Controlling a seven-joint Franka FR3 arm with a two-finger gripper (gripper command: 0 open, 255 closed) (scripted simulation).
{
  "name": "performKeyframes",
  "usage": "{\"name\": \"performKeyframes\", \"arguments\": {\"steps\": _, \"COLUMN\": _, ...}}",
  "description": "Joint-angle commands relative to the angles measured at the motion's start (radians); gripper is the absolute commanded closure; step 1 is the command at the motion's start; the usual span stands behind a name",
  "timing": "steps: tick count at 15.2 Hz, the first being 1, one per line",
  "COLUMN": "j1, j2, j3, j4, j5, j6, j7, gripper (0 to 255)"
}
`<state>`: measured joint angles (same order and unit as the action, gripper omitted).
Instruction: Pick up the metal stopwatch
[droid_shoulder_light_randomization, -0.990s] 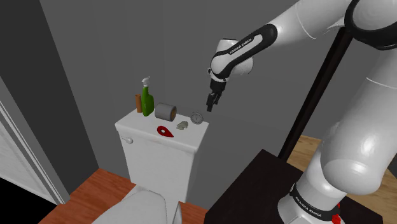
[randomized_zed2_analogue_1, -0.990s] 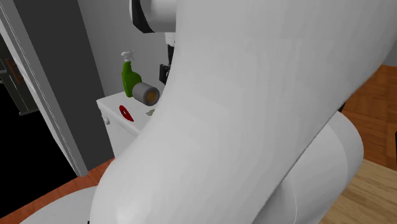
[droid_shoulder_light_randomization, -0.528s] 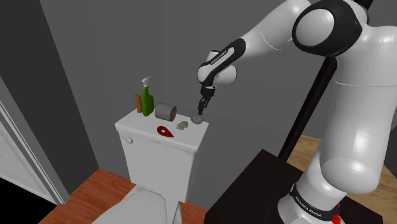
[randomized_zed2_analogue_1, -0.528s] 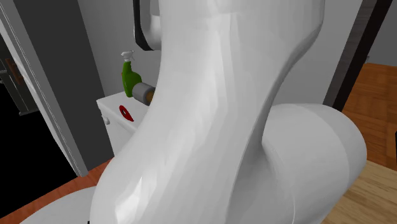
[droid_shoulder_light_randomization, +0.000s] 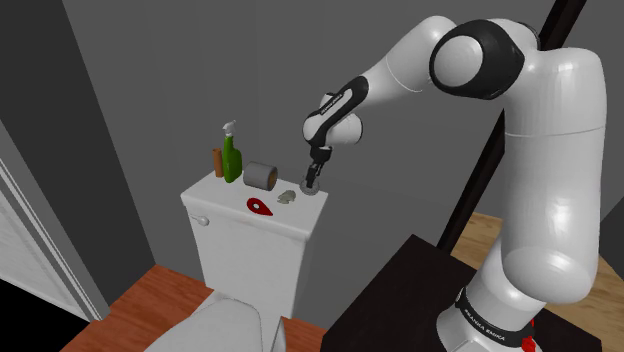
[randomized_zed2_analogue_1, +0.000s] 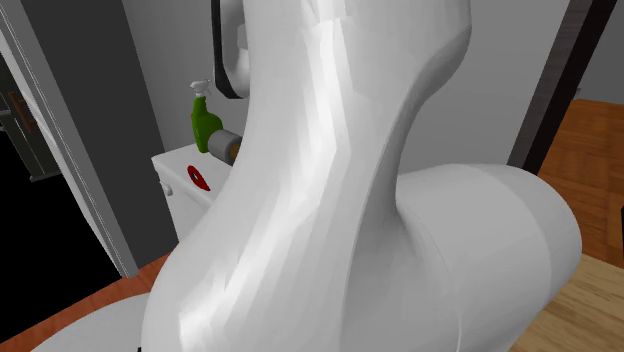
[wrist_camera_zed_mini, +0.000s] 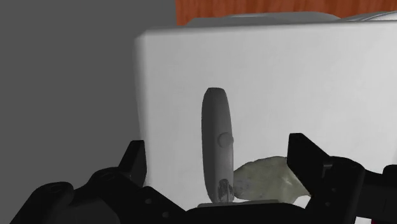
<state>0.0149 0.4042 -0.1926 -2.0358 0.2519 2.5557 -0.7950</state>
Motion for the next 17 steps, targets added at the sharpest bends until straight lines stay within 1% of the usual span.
{"name": "performKeyframes", "arguments": {"steps": 1, "j1": -0.006, "j2": 0.023, "j3": 0.007, "j4": -0.004, "j5": 0.012, "j6": 0.026, "j7": -0.011, "gripper": 0}}
{"name": "performKeyframes", "arguments": {"steps": 3, "j1": -0.006, "j2": 0.023, "j3": 0.007, "j4": -0.004, "j5": 0.012, "j6": 0.026, "j7": -0.011, "gripper": 0}}
{"name": "performKeyframes", "arguments": {"steps": 4, "j1": -0.006, "j2": 0.024, "j3": 0.007, "j4": -0.002, "j5": 0.012, "j6": 0.026, "j7": -0.011, "gripper": 255}}
{"name": "performKeyframes", "arguments": {"steps": 13, "j1": -0.006, "j2": 0.023, "j3": 0.007, "j4": -0.004, "j5": 0.012, "j6": 0.026, "j7": -0.011, "gripper": 255}}
{"name": "performKeyframes", "arguments": {"steps": 17, "j1": 0.003, "j2": -0.017, "j3": -0.005, "j4": -0.002, "j5": -0.007, "j6": -0.014, "j7": 0.004, "gripper": 255}}
